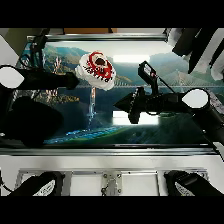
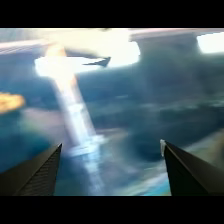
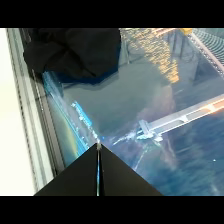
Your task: Fold the clothes and pants, and hang the long-sleeved shirts on hangers.
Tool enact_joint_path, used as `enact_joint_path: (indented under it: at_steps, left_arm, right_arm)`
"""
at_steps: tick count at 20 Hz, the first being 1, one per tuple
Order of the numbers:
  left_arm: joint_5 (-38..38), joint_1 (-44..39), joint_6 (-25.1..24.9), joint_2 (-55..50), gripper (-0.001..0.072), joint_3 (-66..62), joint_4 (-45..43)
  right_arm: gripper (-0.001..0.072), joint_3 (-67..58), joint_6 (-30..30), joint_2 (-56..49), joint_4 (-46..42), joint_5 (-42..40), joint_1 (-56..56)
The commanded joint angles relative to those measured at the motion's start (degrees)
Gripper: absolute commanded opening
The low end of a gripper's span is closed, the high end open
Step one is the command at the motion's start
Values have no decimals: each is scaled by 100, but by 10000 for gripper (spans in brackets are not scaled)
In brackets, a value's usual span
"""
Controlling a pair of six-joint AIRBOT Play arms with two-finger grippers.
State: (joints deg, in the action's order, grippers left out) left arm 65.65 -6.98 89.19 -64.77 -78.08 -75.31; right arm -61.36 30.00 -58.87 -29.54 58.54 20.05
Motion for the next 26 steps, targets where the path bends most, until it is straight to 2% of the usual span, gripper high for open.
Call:
enact_joint_path:
  at_steps: [1,8,13,16,18,19,20,23,26]
  left_arm:
    - [835,748,564,-192,697,2,-2583]
    - [-339,2564,732,-549,696,1910,-2656]
    - [-420,2776,782,-1440,696,2238,-2660]
    - [-380,2723,931,-1648,664,2262,-2658]
    - [-280,2688,973,-1600,267,2208,-2649]
    - [-260,2662,964,-1519,117,2166,-2601]
    - [-216,2623,907,-1379,20,2116,-2498]
    - [61,2249,603,-610,21,1871,-1982]
    - [660,1281,433,474,21,1462,-1196]
  right_arm:
    - [18,2,2,-2,0,0,4]
    - [18,2,2,-24,15,0,4]
    - [19,2,2,-24,15,0,4]
    - [18,2,2,-24,17,0,4]
    - [18,2,2,-24,17,0,4]
    - [18,2,2,-24,22,2,4]
    - [18,2,4,-22,55,7,4]
    - [19,2,0,-17,540,280,4]
    - [18,-17,229,87,518,-125,-153]
